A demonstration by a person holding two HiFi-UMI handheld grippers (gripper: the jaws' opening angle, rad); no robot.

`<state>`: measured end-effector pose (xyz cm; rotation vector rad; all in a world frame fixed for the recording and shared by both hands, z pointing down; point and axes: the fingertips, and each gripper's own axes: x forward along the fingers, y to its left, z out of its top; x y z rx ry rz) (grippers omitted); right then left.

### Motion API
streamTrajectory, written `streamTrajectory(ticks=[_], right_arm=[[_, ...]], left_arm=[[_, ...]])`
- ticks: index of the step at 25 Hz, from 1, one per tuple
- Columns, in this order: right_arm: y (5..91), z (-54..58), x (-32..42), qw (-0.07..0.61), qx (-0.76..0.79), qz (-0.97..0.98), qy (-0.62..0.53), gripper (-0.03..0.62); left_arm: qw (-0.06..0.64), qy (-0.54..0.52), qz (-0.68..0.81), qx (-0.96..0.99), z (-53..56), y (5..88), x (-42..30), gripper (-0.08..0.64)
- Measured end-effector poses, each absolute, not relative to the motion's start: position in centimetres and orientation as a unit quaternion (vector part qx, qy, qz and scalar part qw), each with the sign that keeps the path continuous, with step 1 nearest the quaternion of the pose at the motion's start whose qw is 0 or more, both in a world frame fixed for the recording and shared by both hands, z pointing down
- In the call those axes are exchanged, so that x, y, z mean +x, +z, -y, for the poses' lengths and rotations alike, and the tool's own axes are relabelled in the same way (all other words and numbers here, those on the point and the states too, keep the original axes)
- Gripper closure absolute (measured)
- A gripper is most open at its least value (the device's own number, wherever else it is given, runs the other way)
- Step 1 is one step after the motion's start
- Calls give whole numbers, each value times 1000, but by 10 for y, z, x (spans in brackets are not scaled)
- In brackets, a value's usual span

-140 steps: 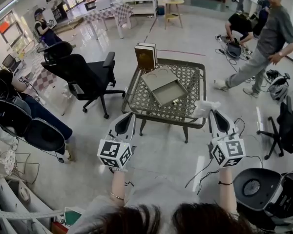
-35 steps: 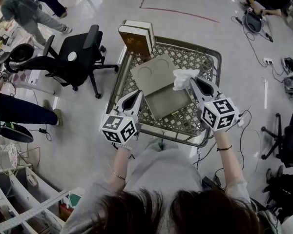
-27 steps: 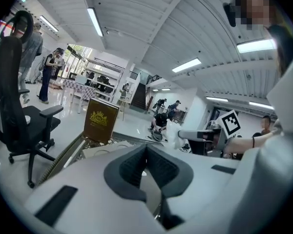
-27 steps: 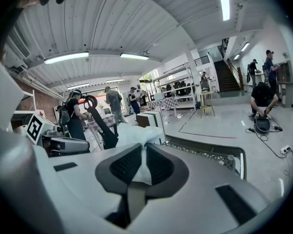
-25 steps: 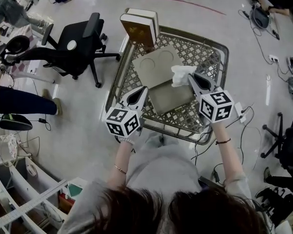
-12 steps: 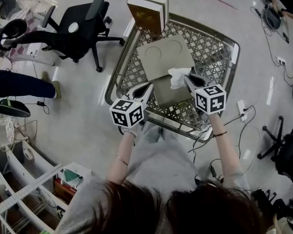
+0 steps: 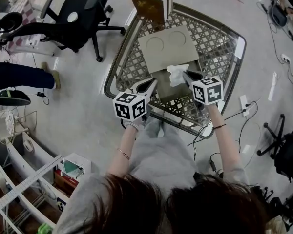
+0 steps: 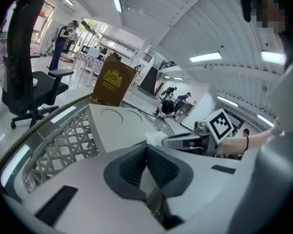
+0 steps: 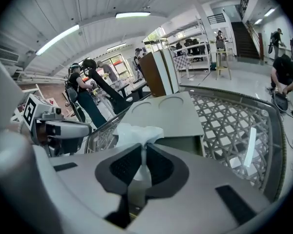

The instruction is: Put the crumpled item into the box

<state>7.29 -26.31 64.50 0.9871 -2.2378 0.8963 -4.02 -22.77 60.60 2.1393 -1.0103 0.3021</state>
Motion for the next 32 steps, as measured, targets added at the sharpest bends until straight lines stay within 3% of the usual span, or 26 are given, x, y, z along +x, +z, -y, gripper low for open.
streamTrajectory(ticks=[18,32], right_arm=[[694,250,66,349,331,791,377,543],[700,252,67,362,341,779,380,541]], left_arm=[[401,128,381,823,220,628,-31,543],[405,128,382,821,221,631,-30,543]])
